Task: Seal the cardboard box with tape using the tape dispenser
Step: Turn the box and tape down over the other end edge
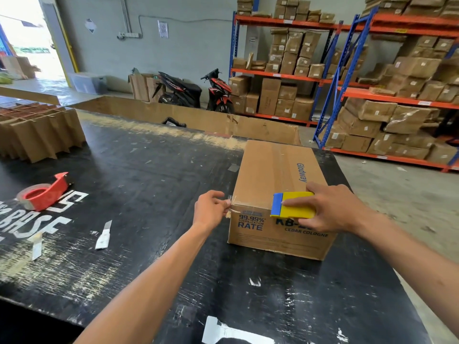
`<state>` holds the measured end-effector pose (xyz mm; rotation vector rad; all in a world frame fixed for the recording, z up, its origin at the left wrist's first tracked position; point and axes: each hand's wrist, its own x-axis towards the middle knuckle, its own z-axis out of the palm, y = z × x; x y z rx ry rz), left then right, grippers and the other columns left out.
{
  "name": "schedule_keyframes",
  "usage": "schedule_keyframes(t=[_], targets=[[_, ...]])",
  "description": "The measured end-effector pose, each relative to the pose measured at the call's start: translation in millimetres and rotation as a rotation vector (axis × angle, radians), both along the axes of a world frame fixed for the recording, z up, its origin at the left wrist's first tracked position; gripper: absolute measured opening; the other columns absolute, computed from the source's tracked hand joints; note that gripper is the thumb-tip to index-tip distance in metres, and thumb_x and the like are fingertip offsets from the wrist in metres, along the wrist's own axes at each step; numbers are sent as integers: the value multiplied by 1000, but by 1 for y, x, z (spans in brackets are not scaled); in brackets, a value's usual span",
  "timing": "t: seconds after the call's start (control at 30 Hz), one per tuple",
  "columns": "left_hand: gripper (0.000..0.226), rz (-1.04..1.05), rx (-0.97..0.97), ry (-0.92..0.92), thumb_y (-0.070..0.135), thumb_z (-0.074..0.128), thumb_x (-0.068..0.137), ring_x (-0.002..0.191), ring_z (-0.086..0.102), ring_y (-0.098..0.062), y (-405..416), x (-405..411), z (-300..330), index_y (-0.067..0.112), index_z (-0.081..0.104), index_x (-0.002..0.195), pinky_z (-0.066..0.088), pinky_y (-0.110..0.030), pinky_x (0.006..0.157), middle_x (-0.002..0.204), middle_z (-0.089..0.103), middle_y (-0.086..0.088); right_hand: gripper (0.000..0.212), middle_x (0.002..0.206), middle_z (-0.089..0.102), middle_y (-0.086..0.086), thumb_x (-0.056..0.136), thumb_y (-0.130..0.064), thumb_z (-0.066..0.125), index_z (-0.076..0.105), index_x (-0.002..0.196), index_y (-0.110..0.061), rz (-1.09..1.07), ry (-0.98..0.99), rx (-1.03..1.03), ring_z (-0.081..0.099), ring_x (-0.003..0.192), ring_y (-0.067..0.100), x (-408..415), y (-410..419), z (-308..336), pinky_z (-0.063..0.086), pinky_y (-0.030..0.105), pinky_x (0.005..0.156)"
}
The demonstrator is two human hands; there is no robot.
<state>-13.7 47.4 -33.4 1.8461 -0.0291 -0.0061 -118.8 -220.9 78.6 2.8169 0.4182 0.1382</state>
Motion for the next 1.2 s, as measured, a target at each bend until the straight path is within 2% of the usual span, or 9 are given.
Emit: schedule_keyframes(t=[0.07, 0.13, 0.23, 0.33, 0.47, 0.67, 0.9, 1.1, 1.2], targets=[[65, 10, 97, -17, 26, 72, 90, 105, 66, -20, 3, 2, 0, 15, 42, 146, 52, -44, 99, 120, 67, -4, 53, 95, 45, -10, 87, -68, 52, 42, 139, -67, -12, 1, -21, 52, 80, 11, 0, 4, 2, 26, 23, 55], [69, -3, 316, -218, 21, 66, 93, 125, 52, -28, 7, 1, -2, 14, 31, 152, 43, -44, 107, 141, 50, -10, 53, 97, 47, -10, 88, -69, 51, 40, 140, -67, -21, 9, -24, 53, 81, 10, 1, 6, 3, 27, 23, 57], [66, -123, 610, -723, 9, 61, 91, 139, 39, -32, 6, -6, -7, 4, 35, 151, 31, -45, 116, 153, 40, -17, 54, 102, 52, -9, 88, -69, 50, 40, 141, -66, -20, 20, -18, 58, 88, 12, 4, 8, 4, 32, 25, 61], [60, -276, 751, -945, 18, 52, 97, 146, 29, -29, -10, 6, -12, 4, 32, 152, 19, -45, 122, 159, 30, -15, 56, 97, 45, -10, 88, -70, 50, 40, 142, -64, -24, 29, -22, 57, 87, 12, 6, 10, 4, 31, 25, 60], [58, -506, 937, -910, 40, 21, 108, 153, 5, -20, -27, 25, -11, 11, 15, 157, 0, -36, 124, 165, 8, -7, 55, 98, 46, -10, 88, -70, 49, 38, 142, -65, -35, 31, -24, 60, 92, 13, 7, 11, 6, 32, 26, 64], [61, -605, 1057, -818, 44, 19, 107, 152, 15, -20, -31, 32, -10, 9, 20, 156, -3, -26, 120, 164, 19, -10, 55, 103, 51, -8, 89, -68, 52, 40, 142, -64, -24, 14, -21, 61, 95, 15, 7, 10, 3, 33, 27, 66], [76, -872, 1193, -716, 59, 14, 101, 151, -15, -21, -42, 51, 17, 11, -4, 157, -14, -36, 121, 163, -14, -10, 55, 112, 57, -3, 89, -61, 57, 42, 142, -61, -31, 26, -9, 61, 100, 19, 4, 11, 6, 40, 30, 72], [73, -901, 1150, -835, 57, 12, 102, 153, -3, -17, -55, 54, 4, 13, 0, 158, -2, -35, 124, 166, -1, -9, 56, 104, 47, -3, 93, -50, 60, 41, 145, -59, -38, 76, 26, 58, 99, 20, 8, 10, 6, 36, 27, 72], [74, -899, 1137, -848, 58, 12, 101, 153, 1, -18, -54, 53, 3, 11, 4, 158, 1, -35, 124, 166, 2, -10, 55, 106, 52, -2, 91, -60, 57, 42, 144, -59, 0, 31, 4, 59, 95, 20, 8, 9, 4, 33, 29, 67]])
